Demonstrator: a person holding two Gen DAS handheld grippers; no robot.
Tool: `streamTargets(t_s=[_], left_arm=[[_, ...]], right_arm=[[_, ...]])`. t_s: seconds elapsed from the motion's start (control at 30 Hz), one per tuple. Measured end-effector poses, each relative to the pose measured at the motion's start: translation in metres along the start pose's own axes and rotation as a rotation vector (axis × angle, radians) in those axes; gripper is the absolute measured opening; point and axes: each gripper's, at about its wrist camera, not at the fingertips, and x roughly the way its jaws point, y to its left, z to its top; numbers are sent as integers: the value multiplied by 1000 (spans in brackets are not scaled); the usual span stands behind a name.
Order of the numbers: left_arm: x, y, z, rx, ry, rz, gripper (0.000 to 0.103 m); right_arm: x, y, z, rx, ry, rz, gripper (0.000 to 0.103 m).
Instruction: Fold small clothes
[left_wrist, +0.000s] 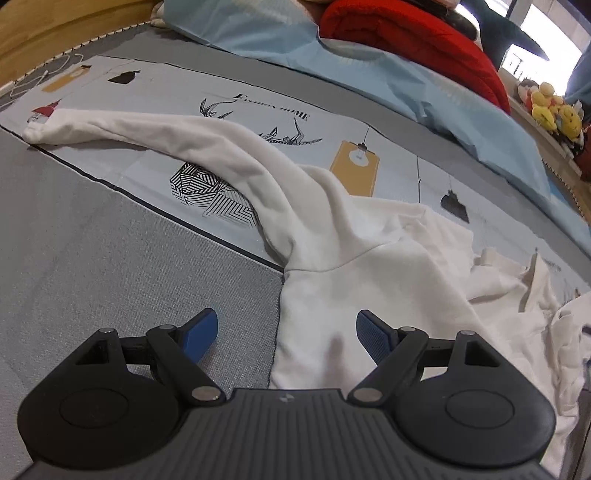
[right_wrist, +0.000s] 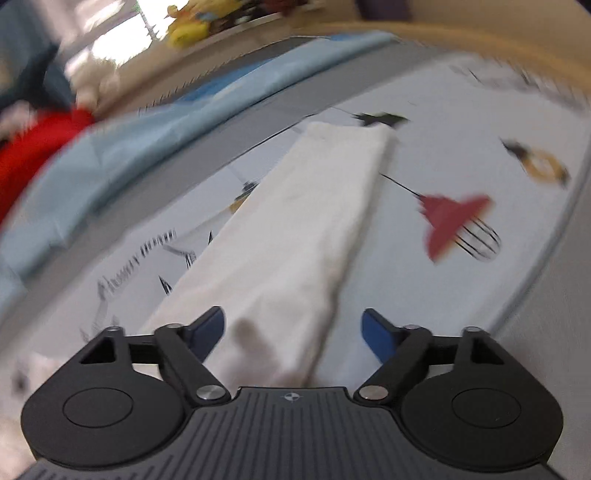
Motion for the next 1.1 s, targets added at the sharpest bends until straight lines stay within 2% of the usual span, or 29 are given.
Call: streamTargets(t_s=[0.03,0.07,0.1,0.13,0.2,0.3,0.37,0.4,0.43,0.47,0.5,0.57,0.63,0.7,0.73,0.8,0.87,0.93,0.97,1.03,1.1], left_arm=[[2,-1,0,6,2,11,86],[3,-1,0,7,4,17,86],[5,-1,1,6,7,20,86],[6,0,1,4,9,21,86],[7,1,1,6,8,21,86],[7,1,2,18,5,29,86],[6,1,1,19,4,25,86],[5,1,1,19,1,25,86],[4,1,1,18,-4,23,86],[2,1,2,17,-10,23,86],[-1,1,2,18,-21,26,86],[-8,0,7,23,-47,31,86],[-13,-3,17,22,-74,26,86],[-8,-12,37,25,-80,13,86],[-4,-19,48,38,-81,1,86],[10,-41,69,100,-64,-14,86],[23,-69,85,175,-42,-16,86],[36,-100,95,257,-36,-30,86],[44,-116,98,301,-27,-47,87],[63,-142,103,379,1,-71,89],[84,-164,103,451,27,-34,89]], right_arm=[[6,10,0,-43,-17,-12,77],[10,18,0,-93,-39,-23,34],[12,24,1,-145,-57,-59,6],[15,27,3,-184,-66,-95,6],[16,16,12,-143,-86,-135,6],[15,-15,18,-101,-133,-384,6],[11,-45,19,-35,-150,-432,7],[5,-57,19,-18,-160,-440,11],[2,-65,19,-13,-160,-447,16],[0,-72,19,-9,-152,-450,37],[-4,-78,19,-1,-145,-466,62],[-11,-85,19,12,-116,-526,79],[-25,-93,20,35,-98,-536,79],[-49,-93,18,54,-126,-484,78],[-62,-89,18,41,-144,-423,77],[-83,-72,15,-47,-168,-327,77],[-99,-45,10,-151,-211,-322,77],[-117,-20,4,-193,-270,-278,79],[-125,-8,2,-197,-294,-214,80],[-128,27,1,-260,-281,10,81],[-109,67,0,-391,-168,244,82]])
